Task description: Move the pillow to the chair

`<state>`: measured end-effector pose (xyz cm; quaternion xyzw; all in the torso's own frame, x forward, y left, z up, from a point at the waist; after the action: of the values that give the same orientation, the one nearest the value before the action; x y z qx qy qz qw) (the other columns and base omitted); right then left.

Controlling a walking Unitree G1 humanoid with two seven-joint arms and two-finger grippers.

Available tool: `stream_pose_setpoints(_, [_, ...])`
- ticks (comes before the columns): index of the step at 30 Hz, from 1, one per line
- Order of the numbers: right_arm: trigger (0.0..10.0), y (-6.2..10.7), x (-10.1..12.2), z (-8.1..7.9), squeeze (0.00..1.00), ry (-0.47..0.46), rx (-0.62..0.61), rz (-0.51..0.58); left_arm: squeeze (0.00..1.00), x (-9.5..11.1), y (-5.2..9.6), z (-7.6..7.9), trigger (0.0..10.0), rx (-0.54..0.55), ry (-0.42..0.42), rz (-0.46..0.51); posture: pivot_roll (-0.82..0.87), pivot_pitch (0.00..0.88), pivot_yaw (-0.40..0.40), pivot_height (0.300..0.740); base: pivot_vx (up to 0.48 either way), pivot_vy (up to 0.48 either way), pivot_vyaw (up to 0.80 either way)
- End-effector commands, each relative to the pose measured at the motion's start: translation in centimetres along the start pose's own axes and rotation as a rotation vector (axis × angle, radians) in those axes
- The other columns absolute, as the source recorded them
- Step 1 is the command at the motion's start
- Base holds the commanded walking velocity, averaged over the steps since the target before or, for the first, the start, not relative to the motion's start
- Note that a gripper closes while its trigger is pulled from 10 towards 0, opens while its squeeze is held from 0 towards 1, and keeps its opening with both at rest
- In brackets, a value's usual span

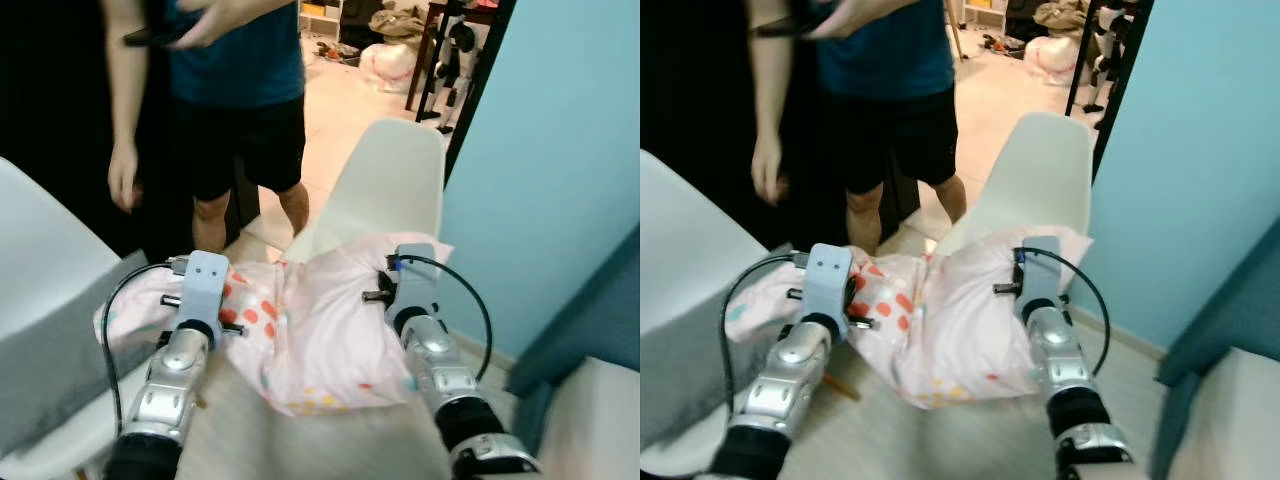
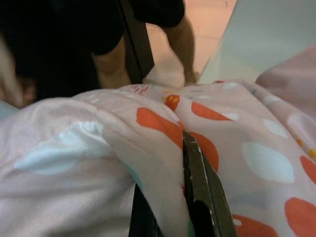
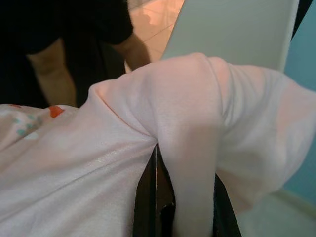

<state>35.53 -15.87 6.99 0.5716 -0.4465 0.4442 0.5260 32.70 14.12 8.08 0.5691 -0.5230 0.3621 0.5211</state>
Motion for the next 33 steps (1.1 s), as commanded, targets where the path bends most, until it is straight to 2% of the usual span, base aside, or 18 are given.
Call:
stream_pose_setpoints(1, [10.0,-0.26,0.90,-1.28,0.00,-0.023,0.033,0.036,0.00,1.35,-0.06,0.21,10.0,-0.022,-0.002,0.061,0.07,0.000,-0.002,0.740,0.352,0.000,0.00])
stream_pose_setpoints(19, [10.0,-0.18,0.75,-1.28,0.00,-0.042,0.020,0.038,0.00,1.46,-0.07,0.15,10.0,-0.031,-0.017,0.062,0.07,0.000,0.009,0.740,0.353,0.000,-0.74])
stream_pose_setpoints(33, [10.0,-0.19,0.60,-1.90,0.00,-0.021,0.049,0.030,0.00,1.52,-0.03,0.00,10.0,-0.029,-0.022,0.063,0.08,0.000,0.006,0.740,0.353,0.000,0.00])
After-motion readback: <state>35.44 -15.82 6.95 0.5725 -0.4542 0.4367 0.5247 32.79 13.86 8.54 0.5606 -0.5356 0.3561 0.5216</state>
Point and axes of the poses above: a point about 5 cm out from each wrist's last joint towards the gripper, its own y axis pointing back from the gripper into the wrist, its own x axis along the axis of the wrist's last joint, z = x × y, the point moved 2 cm from there along -y, pointing out of the wrist towards the gripper, and after that the axes turned 3 degrees about -y, right-handed, at the moved point
